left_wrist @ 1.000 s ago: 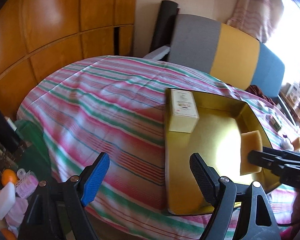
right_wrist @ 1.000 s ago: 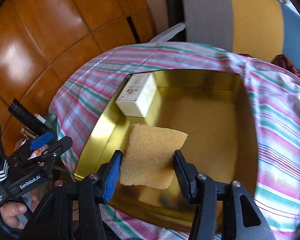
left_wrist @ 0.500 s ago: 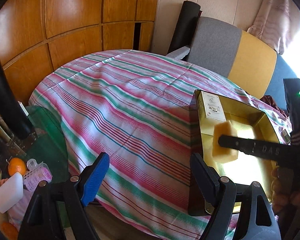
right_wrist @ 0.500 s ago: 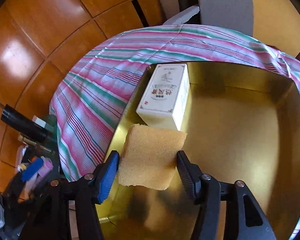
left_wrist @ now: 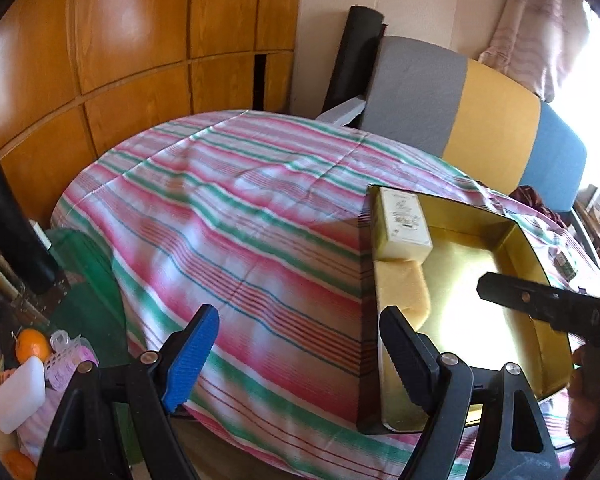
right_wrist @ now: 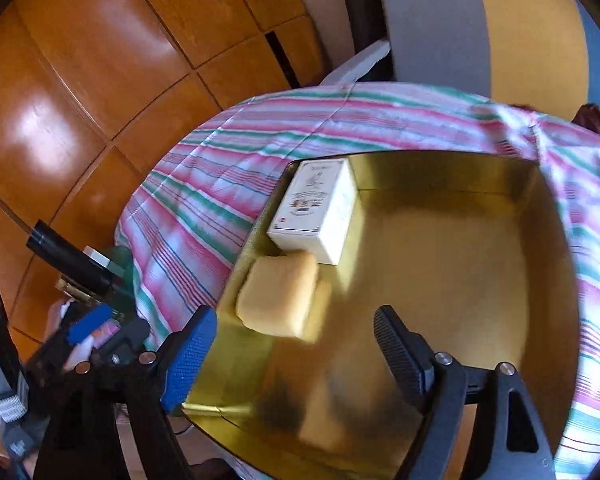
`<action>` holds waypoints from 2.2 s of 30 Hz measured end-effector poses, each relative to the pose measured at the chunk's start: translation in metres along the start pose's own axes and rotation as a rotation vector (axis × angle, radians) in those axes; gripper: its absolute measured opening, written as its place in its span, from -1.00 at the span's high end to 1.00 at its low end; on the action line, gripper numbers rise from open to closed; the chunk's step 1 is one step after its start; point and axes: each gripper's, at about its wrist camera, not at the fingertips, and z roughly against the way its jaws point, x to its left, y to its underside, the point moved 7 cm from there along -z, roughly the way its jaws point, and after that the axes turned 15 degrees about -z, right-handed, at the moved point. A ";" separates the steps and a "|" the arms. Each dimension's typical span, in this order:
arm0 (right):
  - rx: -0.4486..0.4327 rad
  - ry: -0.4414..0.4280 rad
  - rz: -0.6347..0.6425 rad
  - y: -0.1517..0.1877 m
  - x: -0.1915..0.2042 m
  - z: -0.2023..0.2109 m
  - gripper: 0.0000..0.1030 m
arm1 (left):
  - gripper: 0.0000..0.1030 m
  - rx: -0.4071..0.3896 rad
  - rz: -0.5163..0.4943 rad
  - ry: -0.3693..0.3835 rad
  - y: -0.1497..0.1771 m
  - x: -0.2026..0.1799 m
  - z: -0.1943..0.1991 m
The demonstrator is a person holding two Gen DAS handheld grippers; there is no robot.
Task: Organize objects
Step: 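Move both tools back toward the items on the cloth, then grasp the white cotton balls in plastic with the left tool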
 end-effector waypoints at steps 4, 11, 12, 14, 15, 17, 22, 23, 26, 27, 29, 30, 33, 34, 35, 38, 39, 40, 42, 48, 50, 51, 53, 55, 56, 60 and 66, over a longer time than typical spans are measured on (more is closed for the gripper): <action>-0.055 0.036 -0.022 0.002 -0.022 0.024 -0.60 | -0.63 -0.005 -0.040 0.034 -0.004 -0.020 0.002; -0.152 0.088 -0.128 -0.001 -0.080 0.075 -0.61 | -0.68 -0.020 -0.110 0.080 -0.015 -0.052 0.005; -0.165 0.098 -0.149 -0.001 -0.091 0.083 -0.61 | -0.68 -0.025 -0.120 0.088 -0.018 -0.058 0.006; -0.191 0.120 -0.194 0.002 -0.116 0.100 -0.61 | -0.68 -0.037 -0.149 0.099 -0.024 -0.071 0.009; -0.200 0.133 -0.214 0.004 -0.127 0.107 -0.61 | -0.68 -0.043 -0.166 0.108 -0.027 -0.079 0.011; -0.221 0.165 -0.258 0.008 -0.154 0.125 -0.61 | -0.68 -0.059 -0.206 0.132 -0.036 -0.097 0.014; -0.288 0.280 -0.362 0.019 -0.228 0.177 -0.61 | -0.68 -0.093 -0.310 0.195 -0.055 -0.147 0.022; -0.305 0.304 -0.390 0.020 -0.243 0.188 -0.61 | -0.68 -0.102 -0.336 0.214 -0.059 -0.161 0.024; -0.365 0.381 -0.496 0.028 -0.294 0.228 -0.61 | -0.68 -0.117 -0.396 0.264 -0.067 -0.195 0.030; -0.387 0.399 -0.541 0.031 -0.310 0.242 -0.61 | -0.68 -0.119 -0.418 0.284 -0.068 -0.208 0.031; -0.429 0.426 -0.621 0.038 -0.338 0.264 -0.61 | -0.68 -0.120 -0.471 0.325 -0.071 -0.238 0.034; -0.454 0.444 -0.668 0.042 -0.354 0.277 -0.61 | -0.68 -0.119 -0.487 0.336 -0.071 -0.248 0.034; -0.508 0.465 -0.763 0.053 -0.386 0.300 -0.61 | -0.68 -0.111 -0.547 0.392 -0.071 -0.287 0.036; -0.524 0.465 -0.790 0.057 -0.395 0.305 -0.61 | -0.68 -0.111 -0.567 0.416 -0.072 -0.303 0.037; -0.537 0.462 -0.811 0.061 -0.401 0.308 -0.61 | -0.68 -0.111 -0.587 0.435 -0.072 -0.318 0.039; -0.551 0.363 -0.903 0.073 -0.417 0.308 -0.61 | -0.65 -0.116 -0.641 0.468 -0.072 -0.353 0.039; -0.552 0.330 -0.929 0.076 -0.420 0.306 -0.61 | -0.59 -0.109 -0.667 0.483 -0.071 -0.370 0.037; -0.558 0.312 -0.951 0.079 -0.422 0.306 -0.61 | -0.55 -0.099 -0.682 0.497 -0.070 -0.380 0.035; -0.595 0.283 -0.962 0.080 -0.424 0.309 -0.61 | -0.44 -0.074 -0.716 0.531 -0.066 -0.406 0.028; -0.608 0.226 -0.978 0.078 -0.423 0.306 -0.61 | -0.28 0.020 -0.758 0.611 -0.055 -0.472 0.000; -0.602 0.210 -0.981 0.078 -0.424 0.304 -0.61 | -0.28 0.057 -0.757 0.639 -0.052 -0.491 -0.011; -0.600 0.205 -0.982 0.078 -0.425 0.304 -0.61 | -0.28 0.066 -0.756 0.646 -0.052 -0.496 -0.015; -0.595 0.194 -0.980 0.077 -0.424 0.302 -0.61 | -0.28 0.098 -0.753 0.668 -0.051 -0.515 -0.026; -0.586 0.182 -0.978 0.077 -0.424 0.301 -0.61 | -0.29 0.120 -0.739 0.679 -0.052 -0.529 -0.034; -0.580 0.176 -0.978 0.076 -0.424 0.299 -0.61 | -0.32 0.126 -0.735 0.689 -0.053 -0.536 -0.037; -0.566 0.162 -0.972 0.074 -0.423 0.296 -0.61 | -0.41 0.141 -0.734 0.690 -0.056 -0.559 -0.052; -0.556 0.154 -0.983 0.074 -0.426 0.293 -0.61 | -0.07 0.189 -0.719 0.716 -0.050 -0.580 -0.071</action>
